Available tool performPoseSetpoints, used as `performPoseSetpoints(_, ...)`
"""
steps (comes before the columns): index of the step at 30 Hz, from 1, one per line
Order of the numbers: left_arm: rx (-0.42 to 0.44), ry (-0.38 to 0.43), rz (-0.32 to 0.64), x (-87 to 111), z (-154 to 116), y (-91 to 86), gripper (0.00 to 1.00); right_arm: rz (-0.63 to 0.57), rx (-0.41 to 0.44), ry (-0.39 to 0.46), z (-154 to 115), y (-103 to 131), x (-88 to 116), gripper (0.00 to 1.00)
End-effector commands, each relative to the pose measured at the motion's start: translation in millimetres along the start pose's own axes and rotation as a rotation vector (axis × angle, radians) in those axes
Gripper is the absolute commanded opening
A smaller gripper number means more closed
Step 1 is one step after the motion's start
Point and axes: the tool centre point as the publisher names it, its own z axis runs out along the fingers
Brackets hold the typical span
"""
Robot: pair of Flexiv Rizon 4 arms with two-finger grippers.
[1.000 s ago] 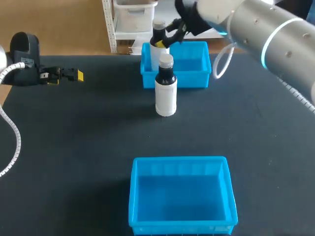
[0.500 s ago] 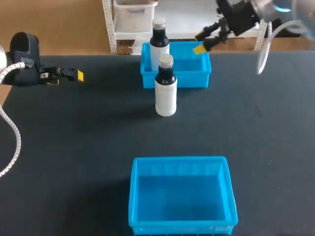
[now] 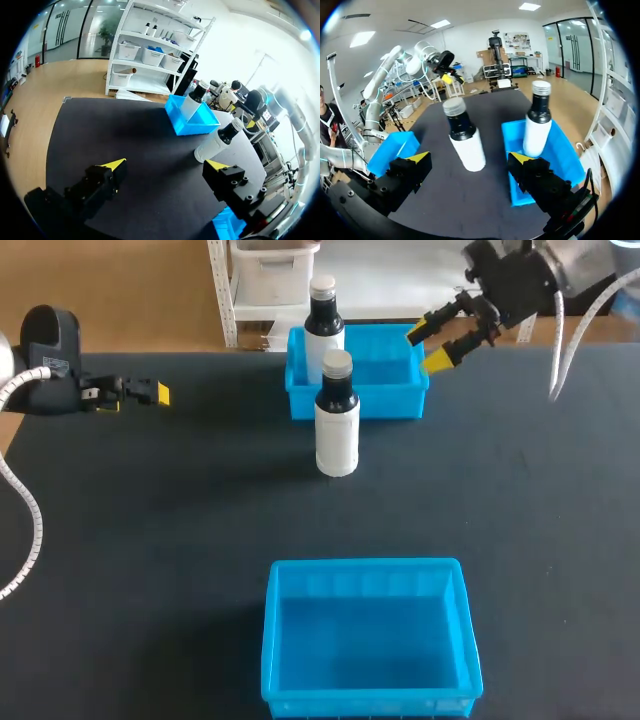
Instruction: Pick up the bottle, and place it in the far bin if it is heavy, or in the near bin if it is light.
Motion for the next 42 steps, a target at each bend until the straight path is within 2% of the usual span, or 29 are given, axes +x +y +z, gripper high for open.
performPoseSetpoints(1,0.000,0.000,0.000,0.0,0,0.0,1.00,-0.009,0.299,0.009,22,50,-4,1.00)
performPoseSetpoints(9,0.000,0.000,0.000,0.0,0,0.0,1.00,-0.024,0.260,0.001,53,50,-9,1.00)
performPoseSetpoints(25,0.000,0.000,0.000,0.0,0,0.0,1.00,-0.068,0.209,-0.035,81,32,-25,1.00)
performPoseSetpoints(42,0.000,0.000,0.000,0.0,0,0.0,1.00,-0.106,0.148,-0.032,102,14,-38,1.00)
